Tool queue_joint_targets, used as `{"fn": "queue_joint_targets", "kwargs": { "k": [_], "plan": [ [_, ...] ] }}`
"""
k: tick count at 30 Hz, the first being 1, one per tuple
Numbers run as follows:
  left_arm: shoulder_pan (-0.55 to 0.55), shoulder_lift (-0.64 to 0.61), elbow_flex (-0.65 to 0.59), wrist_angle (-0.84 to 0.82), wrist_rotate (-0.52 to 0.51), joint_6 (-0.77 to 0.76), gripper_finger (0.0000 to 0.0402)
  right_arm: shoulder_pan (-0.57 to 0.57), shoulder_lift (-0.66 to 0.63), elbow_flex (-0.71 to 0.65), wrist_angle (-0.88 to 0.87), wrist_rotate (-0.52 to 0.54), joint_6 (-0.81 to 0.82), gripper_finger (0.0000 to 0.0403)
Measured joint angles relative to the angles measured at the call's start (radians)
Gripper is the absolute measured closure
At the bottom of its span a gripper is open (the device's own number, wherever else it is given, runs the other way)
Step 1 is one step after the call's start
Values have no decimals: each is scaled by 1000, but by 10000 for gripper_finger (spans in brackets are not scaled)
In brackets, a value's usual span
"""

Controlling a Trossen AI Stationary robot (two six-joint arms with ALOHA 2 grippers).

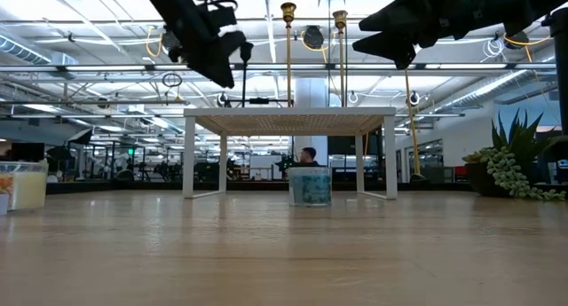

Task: Pick & Place candle stick holders
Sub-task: Put the yellow scented candle on the shelf

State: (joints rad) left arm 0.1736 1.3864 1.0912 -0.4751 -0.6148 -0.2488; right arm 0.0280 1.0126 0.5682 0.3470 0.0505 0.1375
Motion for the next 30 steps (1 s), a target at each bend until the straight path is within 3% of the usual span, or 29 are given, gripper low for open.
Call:
{"fn": "queue_joint_targets", "kwargs": {
  "k": [9,17,30],
  "plan": [
    [-116,-99,0,-226,272,-47,302,0,0,1,-43,-2,16,175],
    [-299,-139,0,-343,418,-72,302,16,0,1,-102,-3,23,175],
    [-622,-138,-30,-550,423,-366,302,118,0,1,-113,-1,34,177]
  ]
}}
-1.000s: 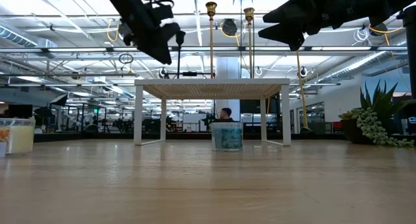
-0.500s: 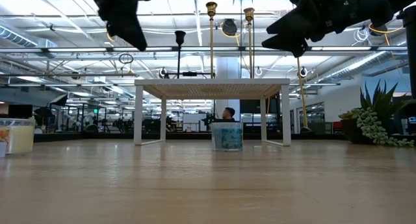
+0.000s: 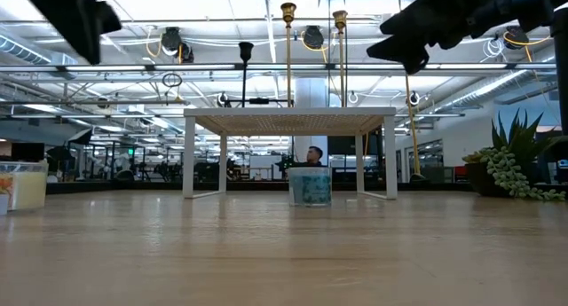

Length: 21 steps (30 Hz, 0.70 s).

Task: Pick & Place candle stick holders
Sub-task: Put the yellow scented candle on the shelf

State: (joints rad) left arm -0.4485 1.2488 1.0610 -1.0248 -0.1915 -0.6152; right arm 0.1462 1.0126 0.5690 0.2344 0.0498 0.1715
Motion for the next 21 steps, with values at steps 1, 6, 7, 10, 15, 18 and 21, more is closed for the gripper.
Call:
{"fn": "queue_joint_targets", "kwargs": {
  "k": [1,6,7,10,15,18,21],
  "plan": [
    [-16,0,-13,1,-15,-41,302,5,0,0,0,0,0,177],
    [-41,1,-117,0,-8,-337,302,14,0,0,0,1,0,177],
    [-41,1,-141,0,11,-383,303,14,0,0,0,1,0,177],
    [-46,1,-204,0,72,-463,302,13,0,0,0,2,-1,177],
    [-45,1,-299,77,150,-519,303,13,0,0,0,2,-5,177],
    [-46,1,-329,122,161,-524,302,13,0,0,0,2,-21,177],
    [-43,1,-357,162,157,-527,302,13,0,0,0,2,-26,177]
  ]
}}
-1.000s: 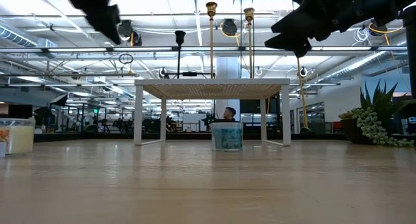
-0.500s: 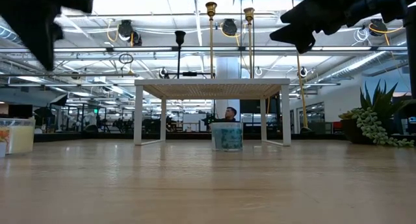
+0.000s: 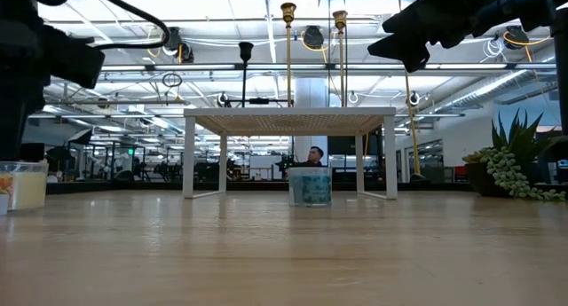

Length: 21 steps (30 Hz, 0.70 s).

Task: Pick & Place candle stick holders
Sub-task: Put the yellow scented candle on the shelf

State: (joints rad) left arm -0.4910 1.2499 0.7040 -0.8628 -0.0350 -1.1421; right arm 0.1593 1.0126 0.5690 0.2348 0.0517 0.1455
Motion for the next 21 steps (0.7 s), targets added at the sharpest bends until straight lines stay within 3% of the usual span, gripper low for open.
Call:
{"fn": "queue_joint_targets", "kwargs": {
  "k": [6,13,21],
  "plan": [
    [2,0,-16,3,-25,-29,312,0,0,0,0,0,0,177],
    [2,0,-15,4,-18,-12,393,0,0,0,0,0,0,177],
    [33,0,-15,4,-28,-10,397,0,0,0,0,0,0,177]
  ]
}}
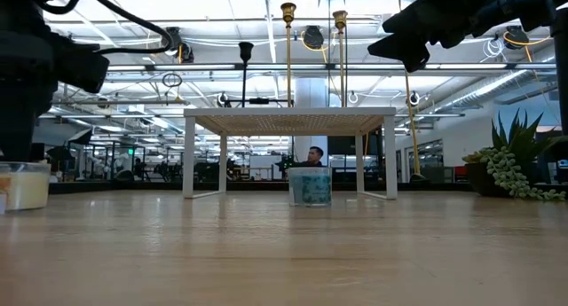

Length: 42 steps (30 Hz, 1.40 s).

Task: Pick & Place candle stick holders
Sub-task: Put the yellow scented candle on the shelf

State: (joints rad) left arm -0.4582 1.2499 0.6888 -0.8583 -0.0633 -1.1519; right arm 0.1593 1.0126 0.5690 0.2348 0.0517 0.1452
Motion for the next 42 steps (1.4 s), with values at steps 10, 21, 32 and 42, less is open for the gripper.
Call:
{"fn": "queue_joint_targets", "kwargs": {
  "k": [10,21,32,42],
  "plan": [
    [63,-1,0,30,-6,32,399,0,0,0,0,0,0,177],
    [212,-1,181,77,-129,240,400,0,0,-1,0,7,-8,177],
    [285,-1,209,-6,-54,431,362,0,0,-1,0,5,-34,177],
    [289,0,43,110,-18,417,246,0,0,-1,0,4,-34,177]
  ]
}}
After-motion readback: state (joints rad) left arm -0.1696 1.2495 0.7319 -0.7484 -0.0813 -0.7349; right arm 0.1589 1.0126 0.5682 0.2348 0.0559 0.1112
